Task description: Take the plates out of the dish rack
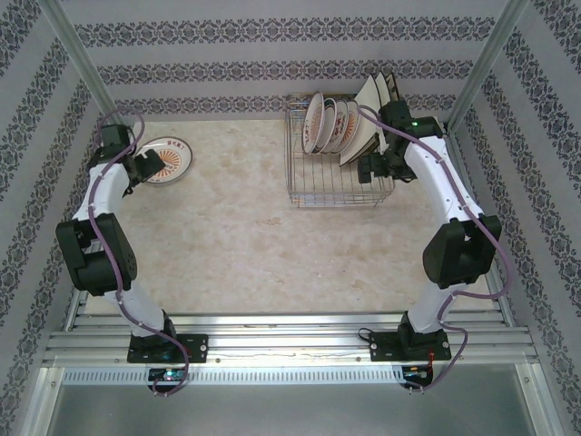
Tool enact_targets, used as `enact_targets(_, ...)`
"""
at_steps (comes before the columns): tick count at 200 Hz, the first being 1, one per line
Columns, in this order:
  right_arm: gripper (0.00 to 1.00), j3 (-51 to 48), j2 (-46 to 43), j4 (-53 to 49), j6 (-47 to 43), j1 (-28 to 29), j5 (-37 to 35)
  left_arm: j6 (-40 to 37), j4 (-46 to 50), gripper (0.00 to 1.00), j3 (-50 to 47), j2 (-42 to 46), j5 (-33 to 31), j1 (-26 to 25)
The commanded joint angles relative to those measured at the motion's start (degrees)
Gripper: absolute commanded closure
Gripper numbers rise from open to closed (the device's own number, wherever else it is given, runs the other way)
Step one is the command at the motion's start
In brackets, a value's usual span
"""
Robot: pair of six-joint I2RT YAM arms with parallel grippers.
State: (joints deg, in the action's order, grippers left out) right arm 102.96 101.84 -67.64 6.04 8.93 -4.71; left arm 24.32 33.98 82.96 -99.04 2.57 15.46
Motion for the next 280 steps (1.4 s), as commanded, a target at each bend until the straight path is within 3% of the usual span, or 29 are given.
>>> enact_targets(1,0.02,3.26,-0.58,-1.01,1.55,1.24,-1.27,-6.00,11.28,0.00,4.16,2.60,-3.97,-4.11)
enact_targets(47,0.02,6.99,0.62,0.93,5.54,4.67,-3.52,-10.25,22.70,0.00,11.77,1.25,-1.42,-14.73)
enact_targets(78,0.02,10.44,3.40,1.69,6.86,7.78,-5.09,-11.12,25.24,0.00,13.54,0.17,-2.80,-18.29)
enact_targets(220,0.02,38.51,28.12,3.13,10.86,13.07,-11.37,-12.97,31.98,0.00,25.66,-9.35,-5.16,-21.08)
enact_targets(280,0.16,46.30,34.04,8.34,11.05,14.11,-9.75,-13.42,31.64,0.00,26.89,-12.08,-5.41,-21.16)
